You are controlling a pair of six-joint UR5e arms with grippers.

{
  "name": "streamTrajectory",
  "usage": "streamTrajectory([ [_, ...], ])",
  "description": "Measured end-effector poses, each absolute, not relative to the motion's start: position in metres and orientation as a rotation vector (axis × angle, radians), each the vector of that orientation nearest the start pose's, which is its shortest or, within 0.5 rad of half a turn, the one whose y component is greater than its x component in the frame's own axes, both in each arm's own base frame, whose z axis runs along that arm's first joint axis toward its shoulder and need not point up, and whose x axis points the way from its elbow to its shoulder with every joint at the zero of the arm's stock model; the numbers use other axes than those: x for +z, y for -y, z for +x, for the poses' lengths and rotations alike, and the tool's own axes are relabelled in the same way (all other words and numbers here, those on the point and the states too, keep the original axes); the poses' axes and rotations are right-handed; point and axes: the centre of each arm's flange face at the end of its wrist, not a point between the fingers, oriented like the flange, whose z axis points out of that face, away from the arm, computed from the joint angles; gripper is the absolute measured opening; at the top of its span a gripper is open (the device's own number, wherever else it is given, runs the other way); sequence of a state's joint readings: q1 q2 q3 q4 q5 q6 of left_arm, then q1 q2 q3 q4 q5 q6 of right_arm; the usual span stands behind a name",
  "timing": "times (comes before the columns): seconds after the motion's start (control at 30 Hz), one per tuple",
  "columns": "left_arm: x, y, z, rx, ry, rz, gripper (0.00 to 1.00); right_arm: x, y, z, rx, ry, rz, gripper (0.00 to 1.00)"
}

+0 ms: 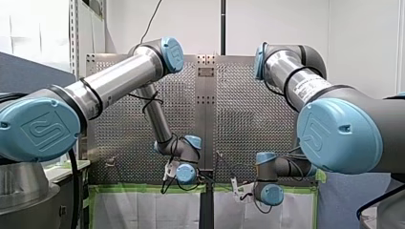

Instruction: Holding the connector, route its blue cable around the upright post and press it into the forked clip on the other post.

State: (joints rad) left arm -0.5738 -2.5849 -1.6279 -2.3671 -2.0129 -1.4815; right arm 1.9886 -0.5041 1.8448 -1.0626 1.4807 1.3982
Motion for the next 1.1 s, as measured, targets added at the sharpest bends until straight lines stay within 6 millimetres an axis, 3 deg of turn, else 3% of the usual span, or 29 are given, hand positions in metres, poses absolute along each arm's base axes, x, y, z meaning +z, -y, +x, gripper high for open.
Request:
streamTrajectory([
  [0.57, -0.083, 0.426, 0.436, 0.065, -1.81, 0.369, 1.0, -0.136, 0.424, 0.349, 1.308, 0.899, 1.873, 0.0],
  [1.1, -0.141, 0.439, 0.421, 0.09, -1.838, 0.429, 1.0, -0.135, 0.422, 0.356, 1.334, 0.866, 1.884, 0.0],
])
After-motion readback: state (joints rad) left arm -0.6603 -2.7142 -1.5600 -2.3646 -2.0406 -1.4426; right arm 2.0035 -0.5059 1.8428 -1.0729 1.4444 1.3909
